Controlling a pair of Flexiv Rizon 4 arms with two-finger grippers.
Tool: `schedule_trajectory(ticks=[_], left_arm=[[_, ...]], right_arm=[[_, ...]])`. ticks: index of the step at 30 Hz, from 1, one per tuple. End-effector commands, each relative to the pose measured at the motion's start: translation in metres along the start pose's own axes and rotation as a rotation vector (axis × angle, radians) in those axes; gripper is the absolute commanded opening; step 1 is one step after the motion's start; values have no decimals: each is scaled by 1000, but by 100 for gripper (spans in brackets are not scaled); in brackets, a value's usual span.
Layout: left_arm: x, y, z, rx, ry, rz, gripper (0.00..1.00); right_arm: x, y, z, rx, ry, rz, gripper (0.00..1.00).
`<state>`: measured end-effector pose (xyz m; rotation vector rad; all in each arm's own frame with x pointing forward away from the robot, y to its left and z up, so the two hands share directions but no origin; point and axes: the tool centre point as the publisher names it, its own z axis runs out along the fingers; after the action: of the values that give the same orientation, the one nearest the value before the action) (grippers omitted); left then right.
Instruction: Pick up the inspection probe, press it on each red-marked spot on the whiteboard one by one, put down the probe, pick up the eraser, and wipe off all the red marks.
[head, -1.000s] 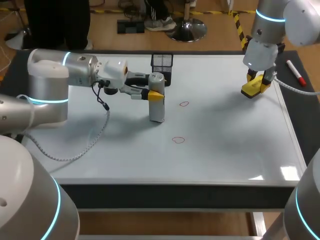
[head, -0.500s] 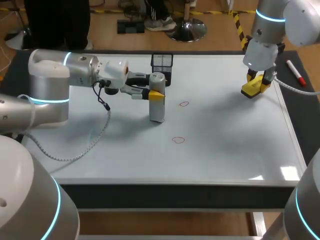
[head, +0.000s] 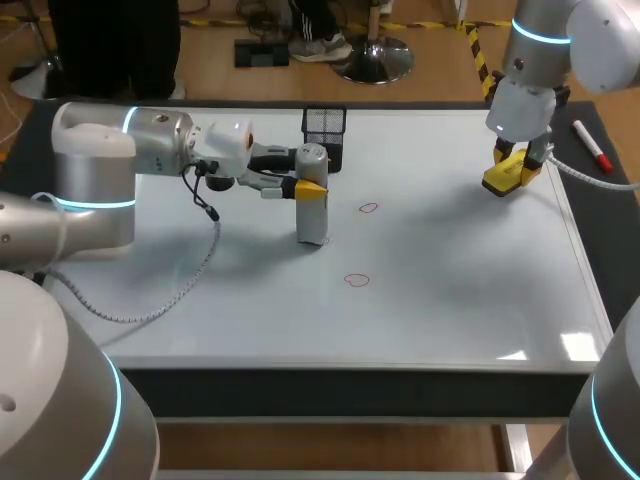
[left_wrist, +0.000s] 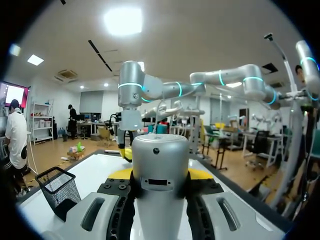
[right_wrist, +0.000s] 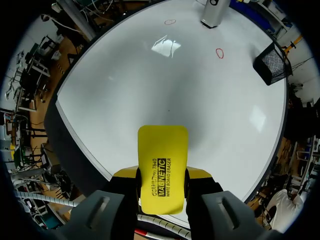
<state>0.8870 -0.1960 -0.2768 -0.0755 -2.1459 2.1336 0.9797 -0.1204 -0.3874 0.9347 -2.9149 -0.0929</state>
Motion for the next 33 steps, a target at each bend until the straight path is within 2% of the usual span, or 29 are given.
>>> schedule_trajectory(ticks=[1,18,33], left_arm=[[23,-12,-14,-11,-75,7,0],[66,-34,-86,12,-332,24,0],[102,-43,-149,23,-488,36,0]], right_arm=[[0,0,-1,3,2,-1,0],[0,0,-1,3,2,-1,0],[0,0,-1,3,2,-1,0]])
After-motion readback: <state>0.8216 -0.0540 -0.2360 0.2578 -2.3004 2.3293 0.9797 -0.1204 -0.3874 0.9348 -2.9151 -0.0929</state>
